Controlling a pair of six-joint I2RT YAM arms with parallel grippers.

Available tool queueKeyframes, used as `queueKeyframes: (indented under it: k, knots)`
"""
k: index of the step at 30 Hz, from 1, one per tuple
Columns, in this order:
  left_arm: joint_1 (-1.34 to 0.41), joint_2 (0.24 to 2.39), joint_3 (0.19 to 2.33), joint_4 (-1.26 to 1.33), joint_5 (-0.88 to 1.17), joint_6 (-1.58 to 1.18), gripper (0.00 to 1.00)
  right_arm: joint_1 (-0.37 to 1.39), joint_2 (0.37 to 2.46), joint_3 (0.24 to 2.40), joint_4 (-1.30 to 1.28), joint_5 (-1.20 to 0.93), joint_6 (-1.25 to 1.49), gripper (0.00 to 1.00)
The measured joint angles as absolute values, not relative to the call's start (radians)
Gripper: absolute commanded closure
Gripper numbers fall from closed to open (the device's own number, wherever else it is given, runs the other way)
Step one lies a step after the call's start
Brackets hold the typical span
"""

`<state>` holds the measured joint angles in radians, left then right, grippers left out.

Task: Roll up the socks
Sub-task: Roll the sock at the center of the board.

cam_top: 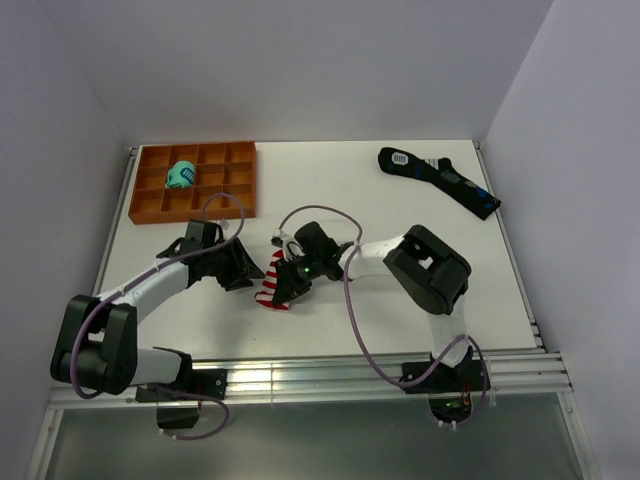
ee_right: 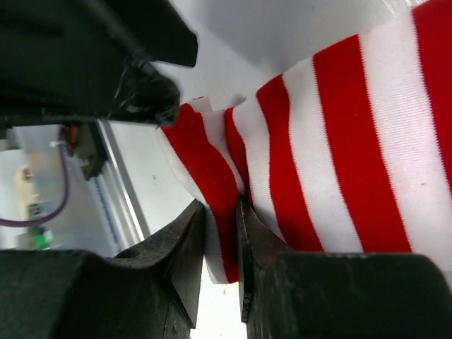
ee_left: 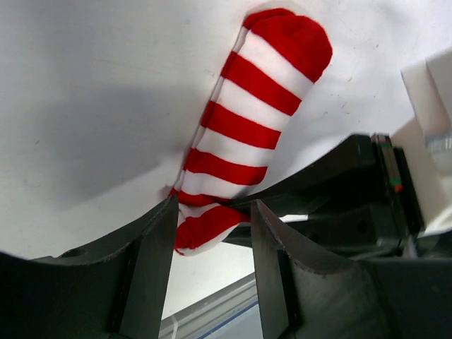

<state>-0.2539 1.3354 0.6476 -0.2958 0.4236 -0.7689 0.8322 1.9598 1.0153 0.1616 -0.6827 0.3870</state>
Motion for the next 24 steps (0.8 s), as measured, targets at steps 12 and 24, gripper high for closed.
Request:
queueKeyframes:
  k: [12, 24]
  knots:
    - [-0.254, 1.254, 0.493, -0.211, 0.412, -0.81, 0.48, 0.788, 2.048, 1.124, 0.024, -0.813, 0.452, 0.82]
    - [-0.254, 1.159, 0.42, -0.147, 0.413, -0.834, 0.49, 0.774, 2.085, 1.148, -0.029, -0.901, 0.484, 0.82]
